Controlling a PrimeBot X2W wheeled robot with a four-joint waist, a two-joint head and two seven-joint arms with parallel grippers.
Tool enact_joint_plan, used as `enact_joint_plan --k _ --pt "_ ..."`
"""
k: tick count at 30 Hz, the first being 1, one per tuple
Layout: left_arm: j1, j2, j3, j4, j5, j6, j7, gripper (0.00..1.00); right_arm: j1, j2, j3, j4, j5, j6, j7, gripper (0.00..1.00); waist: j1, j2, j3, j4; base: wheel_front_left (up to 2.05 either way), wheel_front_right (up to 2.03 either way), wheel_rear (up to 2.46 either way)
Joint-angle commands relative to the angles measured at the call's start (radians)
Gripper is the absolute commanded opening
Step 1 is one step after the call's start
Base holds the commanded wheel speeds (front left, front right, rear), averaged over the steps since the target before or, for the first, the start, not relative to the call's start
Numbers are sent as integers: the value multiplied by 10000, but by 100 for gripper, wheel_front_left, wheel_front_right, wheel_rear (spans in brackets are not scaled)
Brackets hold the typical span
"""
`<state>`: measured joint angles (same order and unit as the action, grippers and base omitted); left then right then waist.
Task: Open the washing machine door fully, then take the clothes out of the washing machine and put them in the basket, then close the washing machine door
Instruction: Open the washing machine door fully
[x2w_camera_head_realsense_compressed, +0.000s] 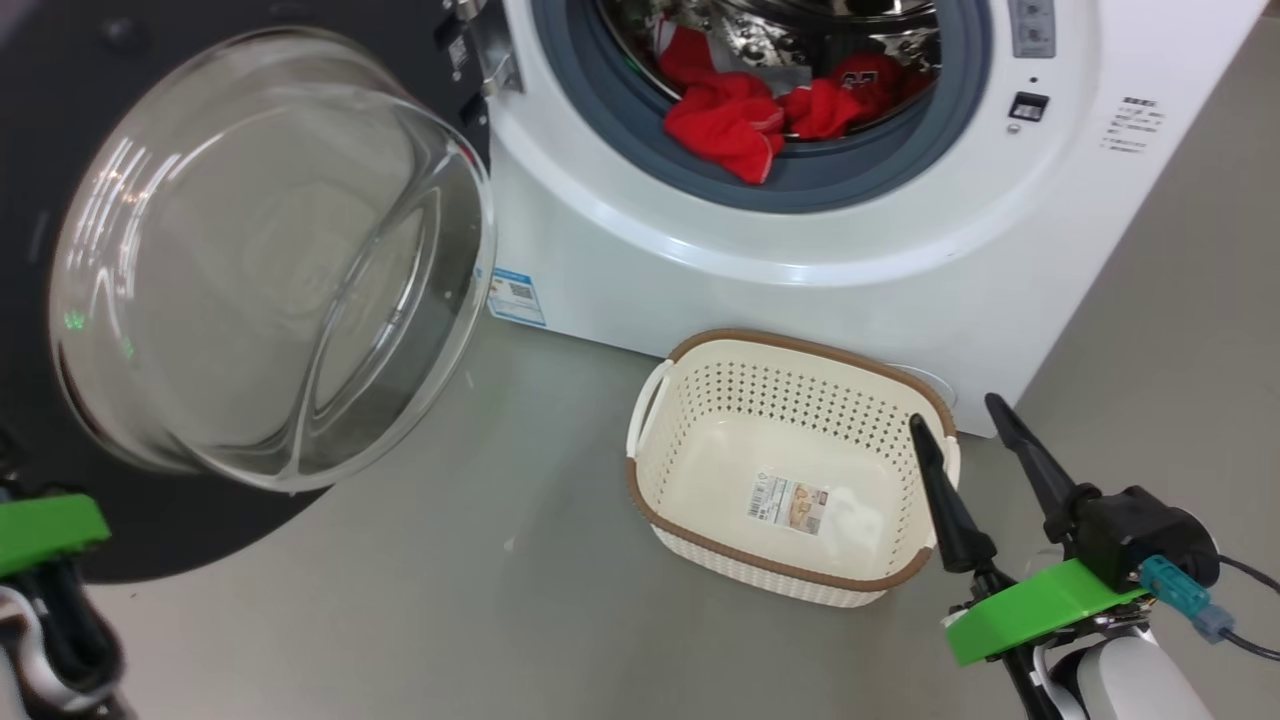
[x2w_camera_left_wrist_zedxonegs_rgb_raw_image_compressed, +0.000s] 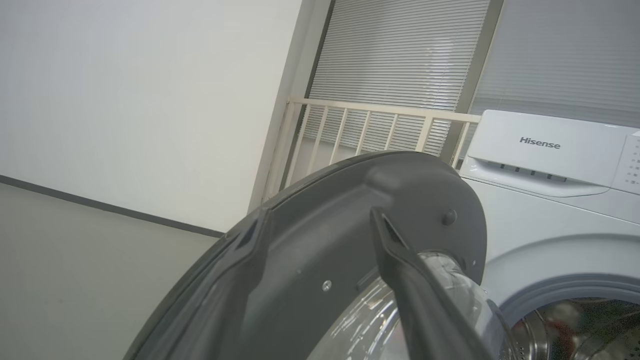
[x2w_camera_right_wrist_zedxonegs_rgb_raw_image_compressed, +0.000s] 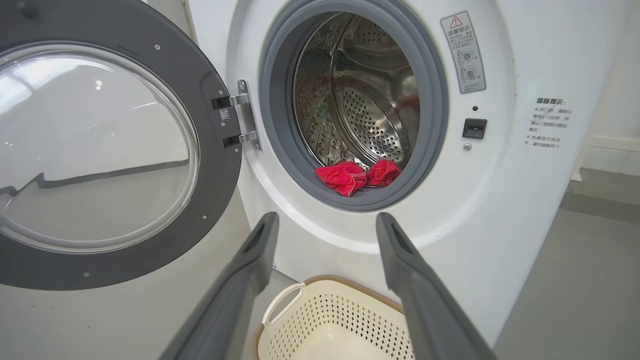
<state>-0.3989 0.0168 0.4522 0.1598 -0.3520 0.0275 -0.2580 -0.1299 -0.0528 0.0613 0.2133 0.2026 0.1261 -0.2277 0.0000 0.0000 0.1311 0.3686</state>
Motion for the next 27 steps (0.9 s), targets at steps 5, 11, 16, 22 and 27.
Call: enact_joint_plan --k 5,11,16,22,27 --pt "649 337 -756 -1109 -494 4 -38 100 -468 26 -21 -105 195 46 -259 100 0 0 -142 -441 0 0 0" --pt "1195 336 -2006 -2219 -477 278 -38 100 -518 26 -123 14 96 46 -322 100 0 0 -178 -882 0 0 0" --pt "1617 335 -2852 -2727 -290 240 -38 100 -549 26 -74 -63 36 46 -336 100 0 0 -170 -1334 0 0 0" --pt "1994 335 -3941 -2643 -305 -393 -38 100 -509 26 -166 -496 -74 46 -339 100 0 0 -110 -2036 0 0 0" --pt "2168 335 -4514 -2304 -67 -948 -38 100 -410 26 -18 -788 -227 46 -339 100 0 0 -52 -2601 0 0 0"
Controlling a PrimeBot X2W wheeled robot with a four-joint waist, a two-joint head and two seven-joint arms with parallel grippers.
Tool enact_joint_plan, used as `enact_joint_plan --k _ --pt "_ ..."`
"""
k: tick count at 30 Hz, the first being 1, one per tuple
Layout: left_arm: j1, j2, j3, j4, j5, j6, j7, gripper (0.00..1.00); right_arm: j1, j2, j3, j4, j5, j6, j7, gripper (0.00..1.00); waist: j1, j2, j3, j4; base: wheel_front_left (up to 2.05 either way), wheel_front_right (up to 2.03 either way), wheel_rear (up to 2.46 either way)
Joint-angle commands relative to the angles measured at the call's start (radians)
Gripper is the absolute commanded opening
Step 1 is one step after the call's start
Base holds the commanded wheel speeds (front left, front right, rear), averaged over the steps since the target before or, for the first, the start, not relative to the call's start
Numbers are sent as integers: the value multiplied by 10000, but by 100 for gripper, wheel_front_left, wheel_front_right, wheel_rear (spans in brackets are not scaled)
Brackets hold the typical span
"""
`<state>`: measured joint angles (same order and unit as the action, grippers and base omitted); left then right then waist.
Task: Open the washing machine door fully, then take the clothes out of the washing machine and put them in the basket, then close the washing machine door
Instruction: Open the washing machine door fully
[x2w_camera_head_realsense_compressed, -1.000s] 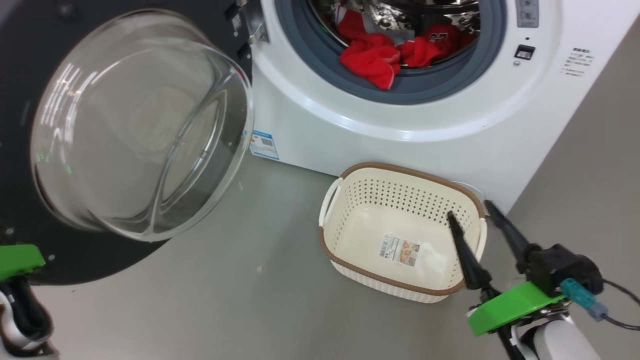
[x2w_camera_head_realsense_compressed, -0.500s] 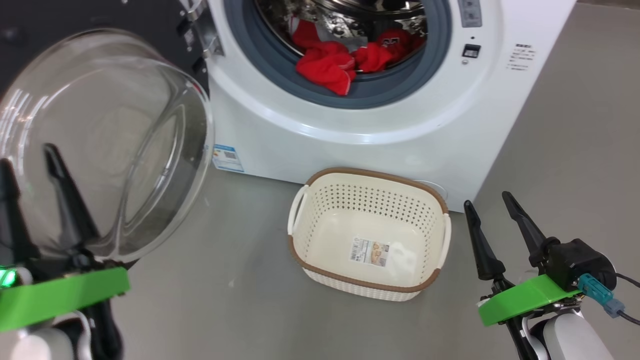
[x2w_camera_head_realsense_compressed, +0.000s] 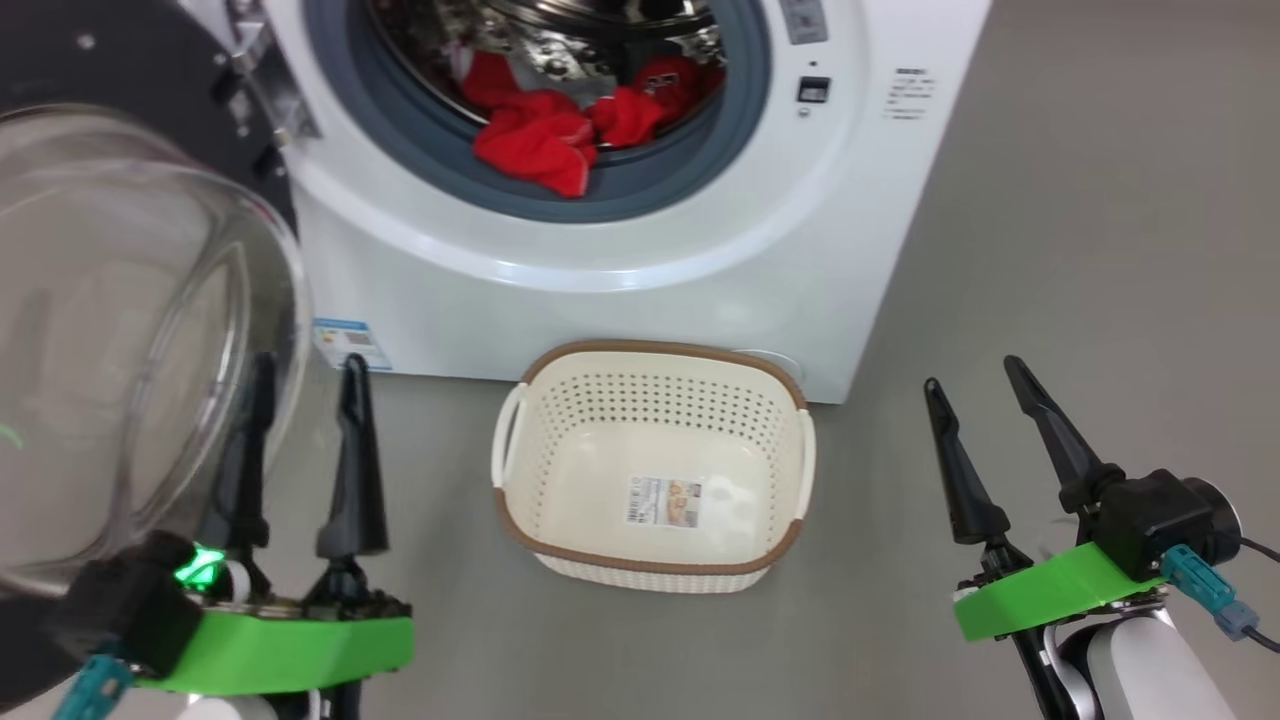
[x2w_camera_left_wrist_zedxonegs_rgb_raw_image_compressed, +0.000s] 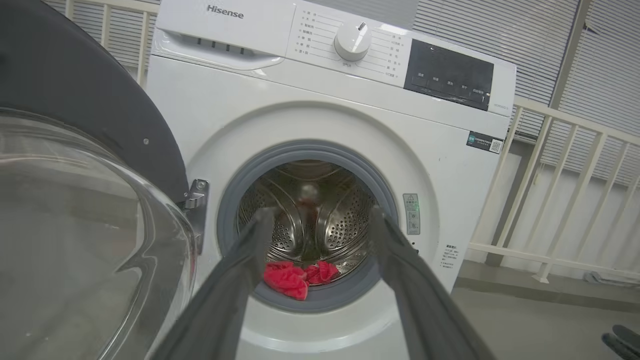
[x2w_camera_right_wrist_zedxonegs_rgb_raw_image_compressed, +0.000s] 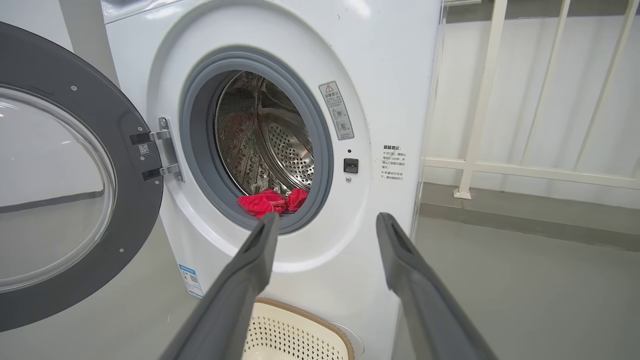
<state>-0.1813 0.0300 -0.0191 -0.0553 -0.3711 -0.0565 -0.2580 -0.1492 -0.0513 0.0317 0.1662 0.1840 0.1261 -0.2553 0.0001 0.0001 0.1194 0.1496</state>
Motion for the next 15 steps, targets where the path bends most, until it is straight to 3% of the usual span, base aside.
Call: enact_joint_plan --k 1,15 --pt "4 203 134 -99 208 -179 -38 100 -187 11 321 -359 -70 46 -63 100 -1 -1 85 -520 0 0 0" --pt "291 203 288 722 1460 -227 -38 100 315 11 -58 -746 -135 46 -64 100 -1 -1 73 -1964 0 0 0"
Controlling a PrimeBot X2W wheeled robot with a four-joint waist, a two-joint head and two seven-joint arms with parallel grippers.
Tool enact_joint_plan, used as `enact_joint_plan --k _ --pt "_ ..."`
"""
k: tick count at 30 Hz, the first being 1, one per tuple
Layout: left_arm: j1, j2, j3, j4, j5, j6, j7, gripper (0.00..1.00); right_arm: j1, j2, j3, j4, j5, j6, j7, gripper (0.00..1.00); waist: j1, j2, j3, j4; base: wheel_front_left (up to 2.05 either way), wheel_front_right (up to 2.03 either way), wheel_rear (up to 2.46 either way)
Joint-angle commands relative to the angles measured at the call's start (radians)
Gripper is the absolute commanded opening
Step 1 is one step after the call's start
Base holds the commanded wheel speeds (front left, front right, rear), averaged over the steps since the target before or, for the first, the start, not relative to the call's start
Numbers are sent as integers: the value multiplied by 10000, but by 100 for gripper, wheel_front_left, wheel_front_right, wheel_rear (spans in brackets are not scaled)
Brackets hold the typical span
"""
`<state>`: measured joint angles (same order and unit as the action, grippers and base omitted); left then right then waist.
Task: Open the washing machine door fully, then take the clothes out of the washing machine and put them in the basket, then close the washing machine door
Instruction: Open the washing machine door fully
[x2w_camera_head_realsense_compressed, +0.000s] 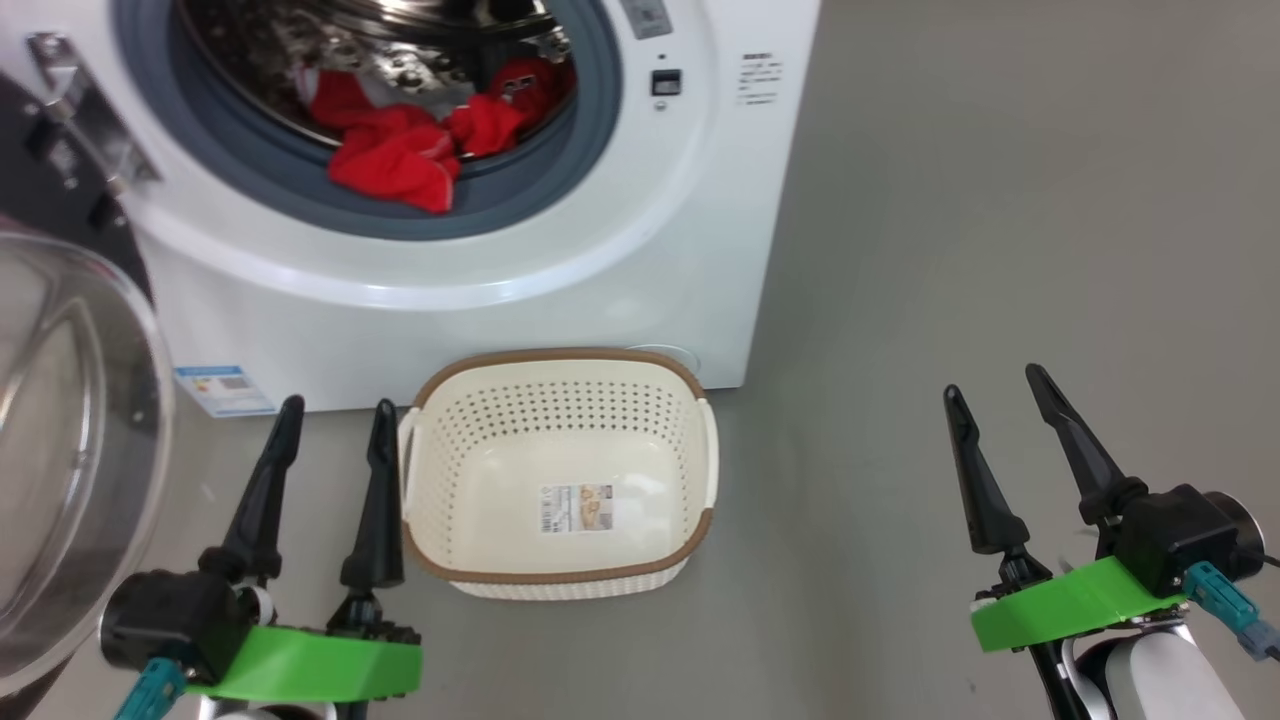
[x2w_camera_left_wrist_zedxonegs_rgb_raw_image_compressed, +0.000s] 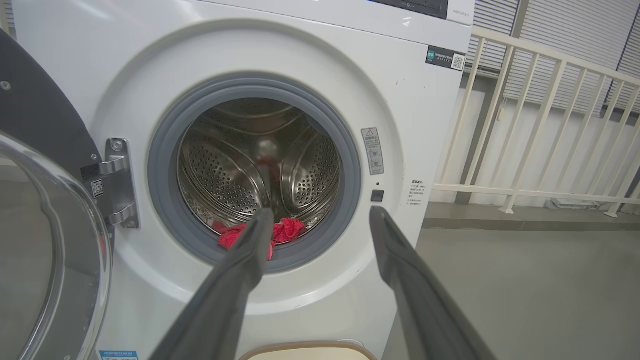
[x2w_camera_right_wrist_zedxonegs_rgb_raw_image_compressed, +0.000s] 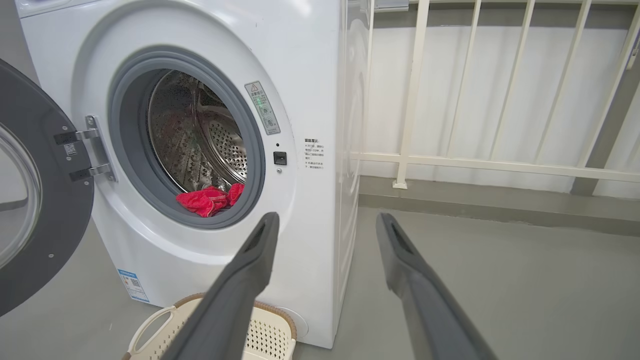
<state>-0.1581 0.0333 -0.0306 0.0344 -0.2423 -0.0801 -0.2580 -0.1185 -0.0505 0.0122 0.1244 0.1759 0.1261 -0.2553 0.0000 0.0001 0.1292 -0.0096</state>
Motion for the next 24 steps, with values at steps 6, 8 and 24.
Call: enact_joint_plan --k 6,8,24 --pt "334 170 688 -176 394 99 -38 100 212 3 32 -441 -54 46 -64 100 0 -1 -59 -737 0 0 0" --pt "481 170 781 -204 439 104 -38 100 260 3 39 -455 -54 46 -64 100 0 -1 -106 -849 0 0 0" --pt "1242 170 859 22 710 366 -38 100 693 3 -90 -517 -155 46 -64 100 0 -1 -651 -863 0 0 0"
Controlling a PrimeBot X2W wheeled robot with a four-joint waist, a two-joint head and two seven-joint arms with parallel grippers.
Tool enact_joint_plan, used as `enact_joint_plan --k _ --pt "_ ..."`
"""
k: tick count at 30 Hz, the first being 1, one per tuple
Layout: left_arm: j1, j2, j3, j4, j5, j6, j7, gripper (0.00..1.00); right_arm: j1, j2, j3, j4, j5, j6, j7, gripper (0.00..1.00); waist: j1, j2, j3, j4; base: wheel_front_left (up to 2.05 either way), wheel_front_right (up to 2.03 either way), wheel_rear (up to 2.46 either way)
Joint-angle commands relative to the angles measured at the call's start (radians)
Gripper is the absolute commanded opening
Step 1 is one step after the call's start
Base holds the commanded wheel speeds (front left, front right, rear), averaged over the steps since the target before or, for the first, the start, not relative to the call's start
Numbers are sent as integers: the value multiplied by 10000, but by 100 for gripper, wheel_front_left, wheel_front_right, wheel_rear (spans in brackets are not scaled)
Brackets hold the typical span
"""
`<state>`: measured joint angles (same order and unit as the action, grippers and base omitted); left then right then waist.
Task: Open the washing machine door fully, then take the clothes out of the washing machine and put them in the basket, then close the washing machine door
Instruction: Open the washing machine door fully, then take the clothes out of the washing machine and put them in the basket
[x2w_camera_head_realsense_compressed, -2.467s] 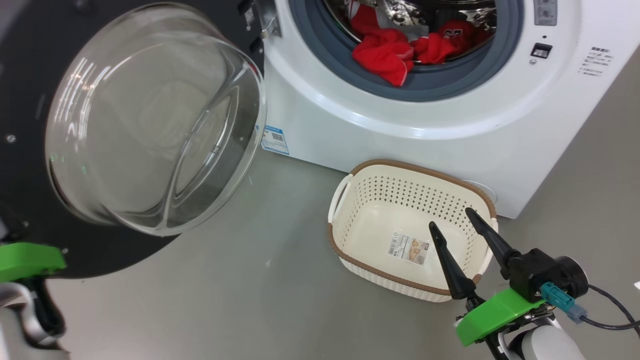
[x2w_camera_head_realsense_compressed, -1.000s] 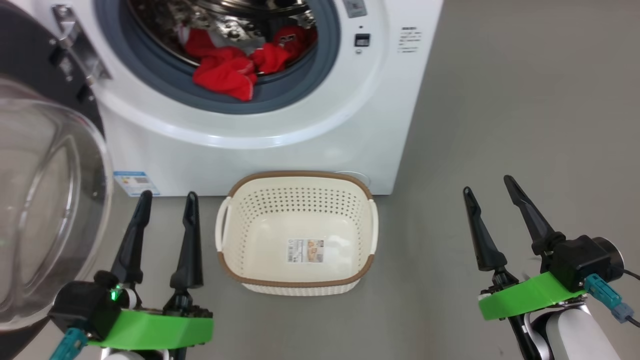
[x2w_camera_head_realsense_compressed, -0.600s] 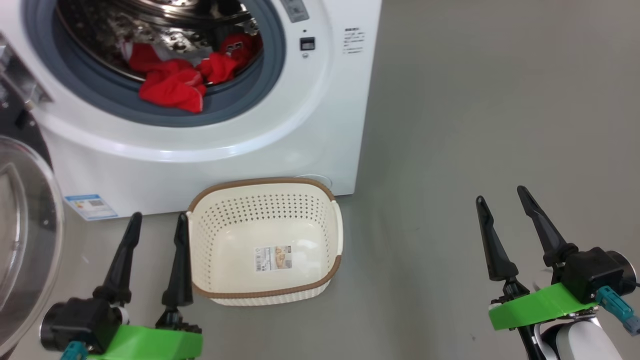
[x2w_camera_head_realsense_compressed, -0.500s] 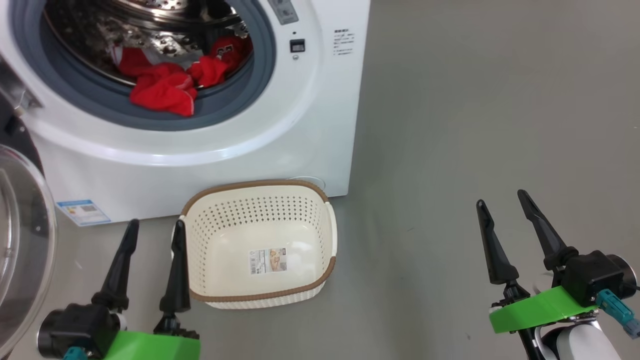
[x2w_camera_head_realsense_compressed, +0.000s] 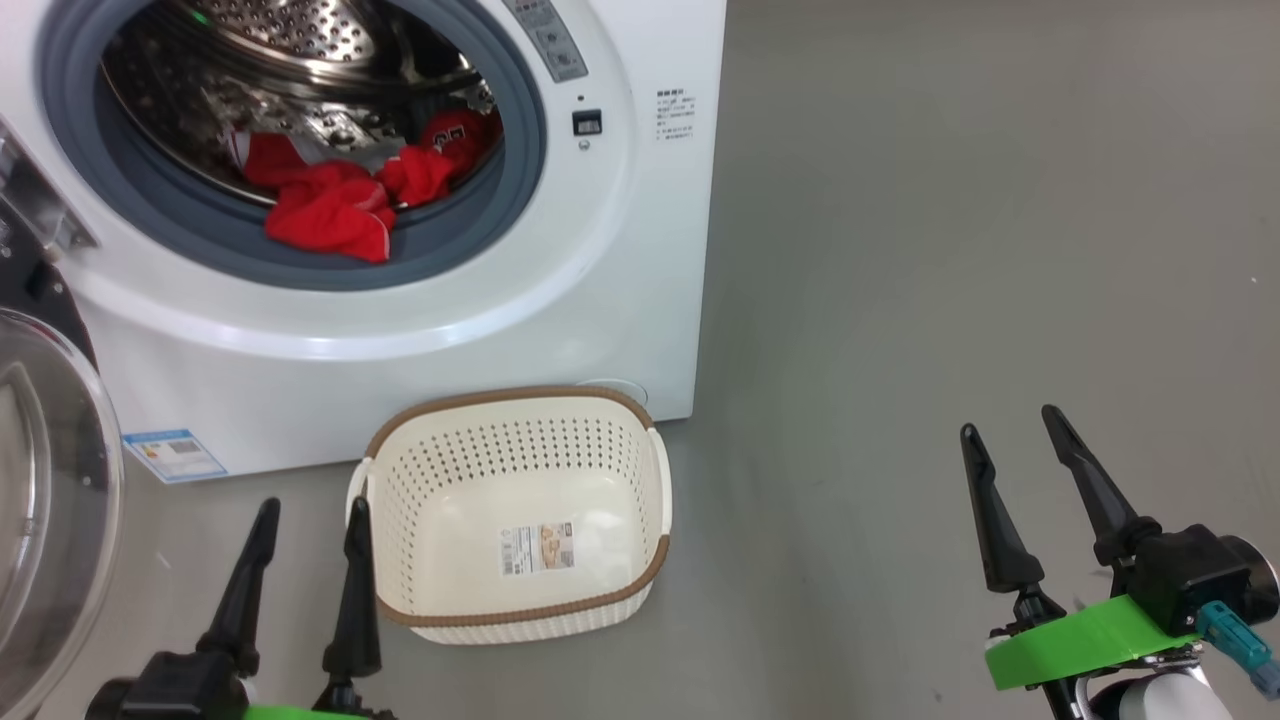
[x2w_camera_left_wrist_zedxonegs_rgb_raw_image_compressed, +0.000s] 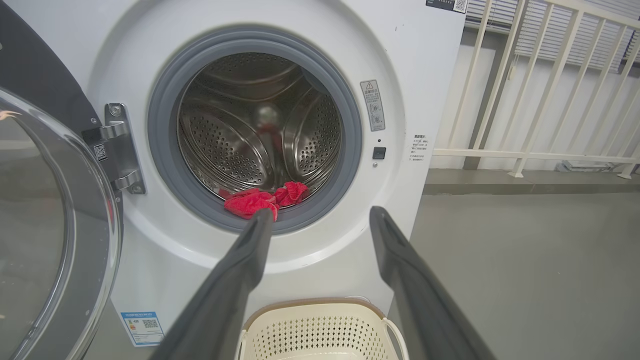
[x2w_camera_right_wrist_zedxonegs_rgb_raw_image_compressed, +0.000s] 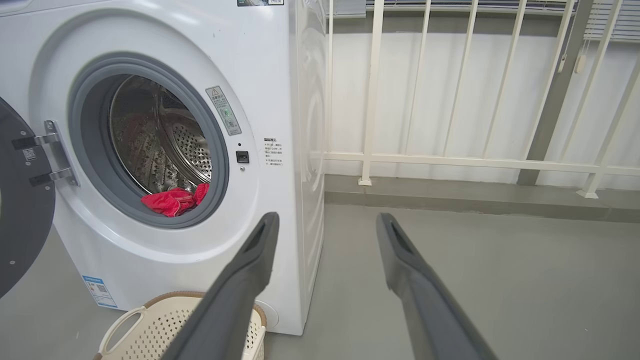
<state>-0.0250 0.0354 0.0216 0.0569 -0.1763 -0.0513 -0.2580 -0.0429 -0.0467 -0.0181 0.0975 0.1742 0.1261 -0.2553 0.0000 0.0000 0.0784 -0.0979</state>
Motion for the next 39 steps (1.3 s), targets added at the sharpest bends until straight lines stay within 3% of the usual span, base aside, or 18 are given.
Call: enact_joint_plan --k 1,30,39 --pt "-32 149 343 -172 54 86 -38 100 -17 -35 220 -234 -151 46 -64 100 0 0 -217 30 0 0 0" --pt "506 149 506 193 239 124 -38 100 371 -35 76 -192 -281 46 -64 100 0 0 -976 75 0 0 0" --pt "444 152 467 239 410 244 -38 100 395 -35 187 -159 -253 46 -65 100 0 0 -984 105 81 -81 0"
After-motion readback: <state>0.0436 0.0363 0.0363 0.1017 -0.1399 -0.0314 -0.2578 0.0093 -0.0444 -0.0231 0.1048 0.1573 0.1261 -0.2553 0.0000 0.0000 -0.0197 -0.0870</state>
